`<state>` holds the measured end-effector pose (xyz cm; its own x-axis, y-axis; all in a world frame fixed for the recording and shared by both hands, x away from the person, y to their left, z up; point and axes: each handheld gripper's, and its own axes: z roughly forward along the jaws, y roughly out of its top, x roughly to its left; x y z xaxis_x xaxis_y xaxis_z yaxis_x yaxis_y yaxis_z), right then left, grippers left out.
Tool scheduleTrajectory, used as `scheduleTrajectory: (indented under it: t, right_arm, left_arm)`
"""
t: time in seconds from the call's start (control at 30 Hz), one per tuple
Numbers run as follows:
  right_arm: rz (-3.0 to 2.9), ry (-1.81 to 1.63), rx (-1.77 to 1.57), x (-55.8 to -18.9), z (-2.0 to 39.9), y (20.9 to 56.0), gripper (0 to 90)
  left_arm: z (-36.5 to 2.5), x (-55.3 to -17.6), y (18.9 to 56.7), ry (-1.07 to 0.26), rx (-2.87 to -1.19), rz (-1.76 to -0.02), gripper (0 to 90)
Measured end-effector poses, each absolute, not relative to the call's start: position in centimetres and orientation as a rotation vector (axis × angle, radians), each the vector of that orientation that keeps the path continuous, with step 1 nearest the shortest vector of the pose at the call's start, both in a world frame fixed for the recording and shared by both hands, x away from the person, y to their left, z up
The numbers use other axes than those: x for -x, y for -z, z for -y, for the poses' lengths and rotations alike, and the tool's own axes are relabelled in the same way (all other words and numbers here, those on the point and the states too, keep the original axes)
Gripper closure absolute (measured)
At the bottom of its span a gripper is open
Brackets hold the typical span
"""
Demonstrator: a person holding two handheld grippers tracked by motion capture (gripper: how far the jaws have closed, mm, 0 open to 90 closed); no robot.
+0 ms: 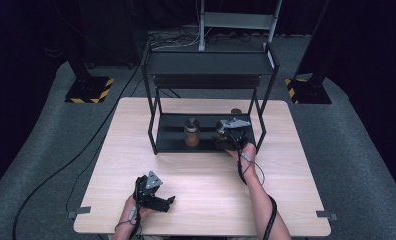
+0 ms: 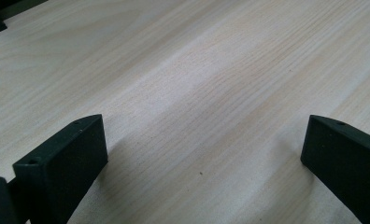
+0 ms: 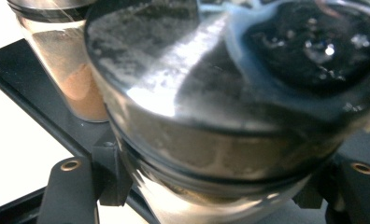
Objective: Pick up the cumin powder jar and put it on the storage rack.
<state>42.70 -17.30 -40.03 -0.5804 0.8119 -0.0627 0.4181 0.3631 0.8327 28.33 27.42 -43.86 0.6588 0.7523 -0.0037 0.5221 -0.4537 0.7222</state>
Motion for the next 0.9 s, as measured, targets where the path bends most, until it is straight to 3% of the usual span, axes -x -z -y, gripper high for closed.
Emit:
scheduleTrajectory:
  t: [0.9]
  right_arm:
    - [-2.190,-1.136,-1.029,-43.6,16.2,40.6,30.0]
  left_arm:
    - [-27.4,-28.3,43.9,-0.413,-2.160,-0.981,0.0]
